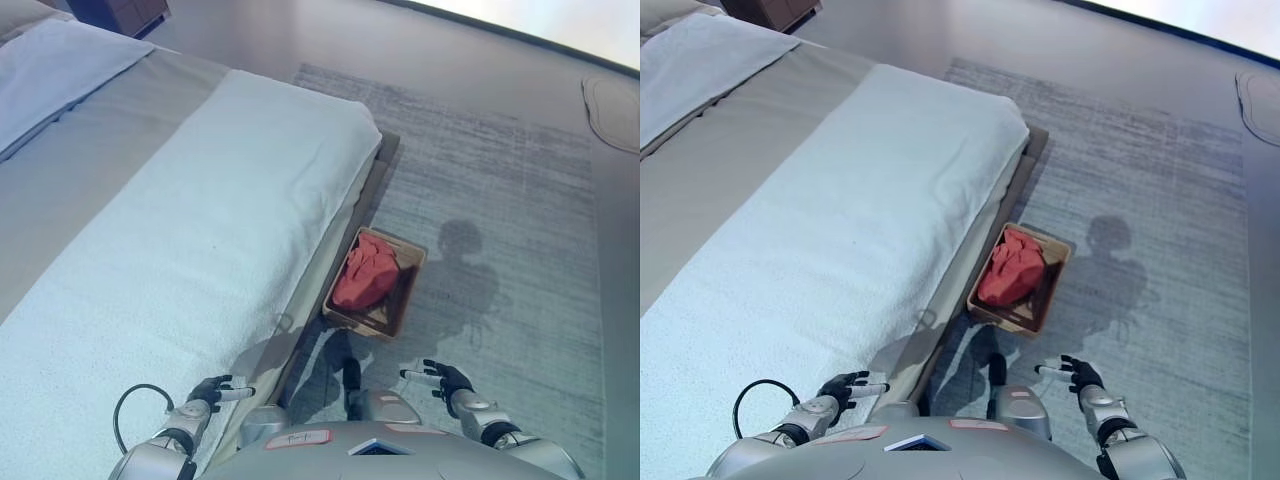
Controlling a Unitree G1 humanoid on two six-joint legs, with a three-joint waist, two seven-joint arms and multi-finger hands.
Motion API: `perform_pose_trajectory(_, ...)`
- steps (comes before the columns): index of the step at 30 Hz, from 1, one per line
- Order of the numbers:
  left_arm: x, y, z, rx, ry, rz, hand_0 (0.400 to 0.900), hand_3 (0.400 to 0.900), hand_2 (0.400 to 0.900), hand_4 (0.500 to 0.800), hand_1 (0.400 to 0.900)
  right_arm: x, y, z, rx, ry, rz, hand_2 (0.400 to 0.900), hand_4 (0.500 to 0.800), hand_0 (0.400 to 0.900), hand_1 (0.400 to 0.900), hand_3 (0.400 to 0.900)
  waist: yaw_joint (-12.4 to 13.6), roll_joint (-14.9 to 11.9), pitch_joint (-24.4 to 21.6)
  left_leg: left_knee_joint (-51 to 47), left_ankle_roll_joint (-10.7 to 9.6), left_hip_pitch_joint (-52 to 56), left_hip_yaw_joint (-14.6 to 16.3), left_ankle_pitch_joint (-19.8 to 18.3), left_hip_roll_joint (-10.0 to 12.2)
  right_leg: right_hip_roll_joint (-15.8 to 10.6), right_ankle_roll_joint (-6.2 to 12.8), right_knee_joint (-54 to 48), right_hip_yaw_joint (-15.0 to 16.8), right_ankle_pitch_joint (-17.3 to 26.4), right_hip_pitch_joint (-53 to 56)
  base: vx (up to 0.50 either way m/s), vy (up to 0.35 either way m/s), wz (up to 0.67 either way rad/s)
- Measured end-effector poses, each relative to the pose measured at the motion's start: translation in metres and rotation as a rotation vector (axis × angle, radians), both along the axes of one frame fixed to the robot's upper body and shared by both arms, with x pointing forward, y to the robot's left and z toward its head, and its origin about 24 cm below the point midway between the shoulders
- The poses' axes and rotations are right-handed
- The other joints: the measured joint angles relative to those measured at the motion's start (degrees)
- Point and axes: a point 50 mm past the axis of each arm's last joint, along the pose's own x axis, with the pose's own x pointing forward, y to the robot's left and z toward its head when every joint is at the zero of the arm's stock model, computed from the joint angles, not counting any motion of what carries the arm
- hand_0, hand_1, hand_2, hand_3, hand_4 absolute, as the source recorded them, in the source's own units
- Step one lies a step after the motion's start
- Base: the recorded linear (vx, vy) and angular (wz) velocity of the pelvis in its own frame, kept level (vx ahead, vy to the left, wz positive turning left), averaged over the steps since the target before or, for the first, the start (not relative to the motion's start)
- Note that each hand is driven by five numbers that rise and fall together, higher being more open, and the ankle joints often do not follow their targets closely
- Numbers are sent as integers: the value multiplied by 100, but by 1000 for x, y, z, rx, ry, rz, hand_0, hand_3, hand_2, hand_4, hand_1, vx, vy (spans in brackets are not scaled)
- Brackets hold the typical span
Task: Put the clothes on the bed into the basket.
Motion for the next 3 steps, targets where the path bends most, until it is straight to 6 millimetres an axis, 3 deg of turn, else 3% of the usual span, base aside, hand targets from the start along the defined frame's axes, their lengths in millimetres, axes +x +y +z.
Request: perform_pose_trajectory(3,-9,2,-1,11,35,11,900,900,900,800,900,-5,4,-2,6,28,15,900,800,900,900,900,9,-33,-101,0,9,8,-47,-3,-19,-44,-16,-13,-11,-12,30,-1,45,10)
